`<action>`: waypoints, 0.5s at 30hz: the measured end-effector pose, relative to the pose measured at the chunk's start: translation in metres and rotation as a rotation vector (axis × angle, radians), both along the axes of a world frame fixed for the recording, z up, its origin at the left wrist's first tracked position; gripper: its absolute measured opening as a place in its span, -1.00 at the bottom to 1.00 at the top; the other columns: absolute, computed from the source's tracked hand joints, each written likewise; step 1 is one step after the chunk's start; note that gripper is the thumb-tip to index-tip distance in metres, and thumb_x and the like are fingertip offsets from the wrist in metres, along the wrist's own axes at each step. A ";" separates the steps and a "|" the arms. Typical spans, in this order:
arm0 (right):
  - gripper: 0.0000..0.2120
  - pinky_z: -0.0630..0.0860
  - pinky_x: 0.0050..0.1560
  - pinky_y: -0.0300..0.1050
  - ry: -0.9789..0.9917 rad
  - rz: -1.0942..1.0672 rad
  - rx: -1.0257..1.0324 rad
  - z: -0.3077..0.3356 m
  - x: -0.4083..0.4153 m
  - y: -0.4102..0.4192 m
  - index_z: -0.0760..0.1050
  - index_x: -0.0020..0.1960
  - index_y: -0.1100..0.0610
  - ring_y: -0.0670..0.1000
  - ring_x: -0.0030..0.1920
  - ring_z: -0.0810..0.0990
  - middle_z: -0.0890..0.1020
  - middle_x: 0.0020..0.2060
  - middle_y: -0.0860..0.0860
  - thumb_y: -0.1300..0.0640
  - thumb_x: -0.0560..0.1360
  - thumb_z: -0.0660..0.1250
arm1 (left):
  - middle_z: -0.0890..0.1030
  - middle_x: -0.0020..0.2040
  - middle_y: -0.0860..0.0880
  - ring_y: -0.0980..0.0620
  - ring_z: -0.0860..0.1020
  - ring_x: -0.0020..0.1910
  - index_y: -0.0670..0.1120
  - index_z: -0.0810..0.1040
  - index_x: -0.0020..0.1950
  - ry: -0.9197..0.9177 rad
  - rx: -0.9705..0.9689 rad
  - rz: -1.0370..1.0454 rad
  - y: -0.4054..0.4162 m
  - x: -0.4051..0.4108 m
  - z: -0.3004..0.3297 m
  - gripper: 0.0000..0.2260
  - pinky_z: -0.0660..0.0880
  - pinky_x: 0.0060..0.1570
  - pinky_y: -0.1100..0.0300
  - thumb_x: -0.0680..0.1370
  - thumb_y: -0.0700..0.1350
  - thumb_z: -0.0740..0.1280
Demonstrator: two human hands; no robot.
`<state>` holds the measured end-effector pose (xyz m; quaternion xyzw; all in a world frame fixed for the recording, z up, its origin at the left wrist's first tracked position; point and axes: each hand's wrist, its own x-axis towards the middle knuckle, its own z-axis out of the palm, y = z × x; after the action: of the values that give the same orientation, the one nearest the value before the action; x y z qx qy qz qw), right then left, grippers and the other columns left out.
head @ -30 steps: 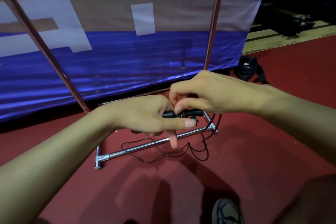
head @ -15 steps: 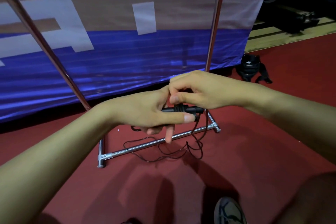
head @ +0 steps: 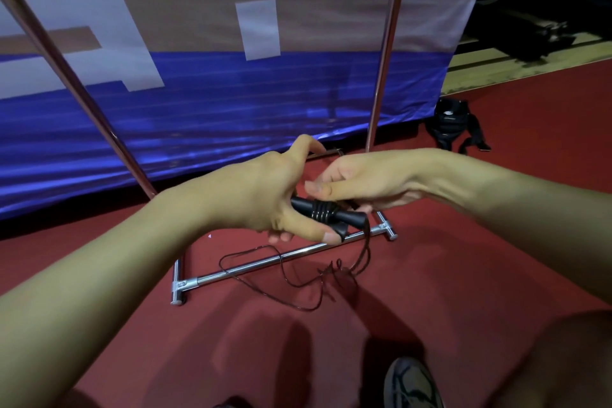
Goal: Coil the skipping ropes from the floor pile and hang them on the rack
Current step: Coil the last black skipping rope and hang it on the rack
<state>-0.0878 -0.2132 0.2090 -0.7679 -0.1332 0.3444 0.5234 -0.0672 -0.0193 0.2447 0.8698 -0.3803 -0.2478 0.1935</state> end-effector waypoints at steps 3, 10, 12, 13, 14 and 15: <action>-0.41 0.32 -0.39 -0.33 0.061 -0.023 0.052 -0.001 0.000 -0.002 0.60 0.04 0.31 -0.03 -0.31 0.45 0.62 -0.28 0.08 -0.24 0.43 0.30 | 0.66 -0.26 -0.01 0.01 0.63 -0.27 0.15 0.23 0.36 -0.212 0.086 0.046 0.003 0.005 0.000 -0.12 0.55 -0.22 0.08 0.20 0.45 0.51; -0.59 0.35 -0.41 -0.36 0.096 -0.201 0.197 0.000 -0.002 -0.001 0.64 -0.05 0.21 -0.17 -0.44 0.45 0.69 -0.23 0.06 -0.13 0.50 0.24 | 0.54 0.09 0.16 0.05 0.53 0.03 0.07 0.20 0.47 -0.428 -0.034 0.191 0.016 0.020 -0.004 0.14 0.47 -0.09 -0.01 0.04 0.62 0.37; -0.59 0.35 -0.41 -0.36 0.077 -0.332 0.283 0.001 0.001 0.001 0.61 0.01 0.23 -0.15 -0.41 0.46 0.67 -0.16 0.12 -0.13 0.52 0.26 | 0.42 0.25 0.00 -0.06 0.49 0.19 -0.07 0.23 0.49 -0.542 -0.178 0.272 0.022 0.025 -0.007 0.17 0.54 0.06 -0.10 0.08 0.62 0.33; -0.59 0.35 -0.39 -0.35 0.058 -0.389 0.312 0.002 0.003 0.001 0.60 0.03 0.23 -0.12 -0.37 0.47 0.67 -0.18 0.12 -0.13 0.52 0.28 | 0.37 0.28 -0.10 -0.13 0.48 0.20 -0.17 0.25 0.48 -0.596 -0.229 0.284 0.024 0.027 -0.009 0.17 0.55 0.11 -0.11 0.13 0.60 0.32; -0.60 0.37 -0.35 -0.33 0.046 -0.425 0.335 0.005 0.004 0.003 0.61 0.05 0.22 -0.09 -0.32 0.50 0.68 -0.20 0.10 -0.12 0.53 0.29 | 0.36 0.27 -0.15 -0.16 0.50 0.16 -0.24 0.26 0.46 -0.601 -0.268 0.303 0.025 0.027 -0.009 0.15 0.56 0.11 -0.08 0.15 0.57 0.32; -0.59 0.39 -0.30 -0.30 0.041 -0.443 0.356 0.007 0.004 0.003 0.61 0.08 0.23 -0.06 -0.27 0.53 0.70 -0.20 0.07 -0.12 0.52 0.30 | 0.40 0.24 -0.14 -0.15 0.55 0.08 -0.23 0.27 0.43 -0.542 -0.289 0.343 0.024 0.027 -0.007 0.12 0.57 0.06 -0.04 0.15 0.54 0.33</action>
<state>-0.0834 -0.2098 0.2156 -0.6672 -0.0099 0.2085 0.7150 -0.0404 0.0051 0.2373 0.9188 -0.2975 0.0845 0.2454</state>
